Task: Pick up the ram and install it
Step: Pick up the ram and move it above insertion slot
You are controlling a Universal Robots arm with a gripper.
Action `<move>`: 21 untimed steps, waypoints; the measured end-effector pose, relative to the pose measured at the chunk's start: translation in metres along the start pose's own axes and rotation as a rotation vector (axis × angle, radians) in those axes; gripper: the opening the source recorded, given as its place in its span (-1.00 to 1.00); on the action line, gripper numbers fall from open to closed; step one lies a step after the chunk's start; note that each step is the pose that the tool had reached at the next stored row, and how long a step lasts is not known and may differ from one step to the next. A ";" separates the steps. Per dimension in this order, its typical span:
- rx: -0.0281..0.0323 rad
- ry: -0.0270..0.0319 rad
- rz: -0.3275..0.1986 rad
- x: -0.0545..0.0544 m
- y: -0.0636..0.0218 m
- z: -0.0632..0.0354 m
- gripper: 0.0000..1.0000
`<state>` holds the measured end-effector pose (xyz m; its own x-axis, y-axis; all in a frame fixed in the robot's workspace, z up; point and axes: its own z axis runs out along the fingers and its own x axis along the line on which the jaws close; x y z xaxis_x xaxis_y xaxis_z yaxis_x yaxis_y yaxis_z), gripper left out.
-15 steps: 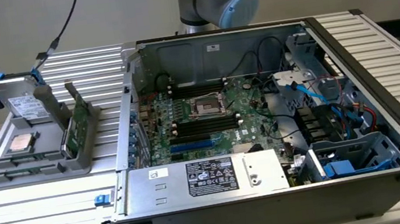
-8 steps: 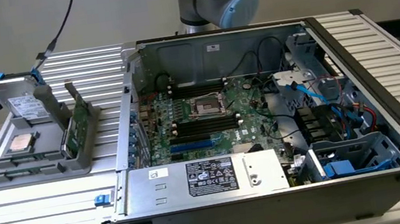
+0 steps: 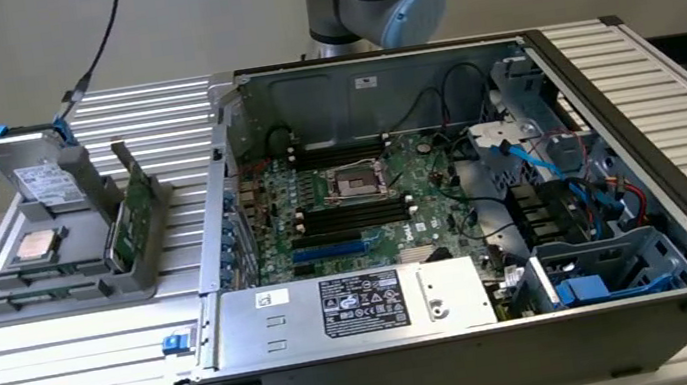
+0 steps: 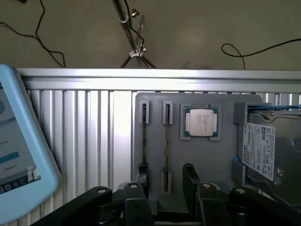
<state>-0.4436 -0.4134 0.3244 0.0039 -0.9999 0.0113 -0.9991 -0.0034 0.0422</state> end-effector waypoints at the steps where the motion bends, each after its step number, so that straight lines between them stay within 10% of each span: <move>1: 0.0001 -0.0019 0.000 0.002 -0.0001 0.0011 -0.15; 21: 0.0001 -0.0160 -0.004 0.025 -0.0157 0.0319 -0.15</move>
<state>-0.4292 -0.4391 0.2921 0.0069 -1.0000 -0.0048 -0.9991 -0.0071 0.0420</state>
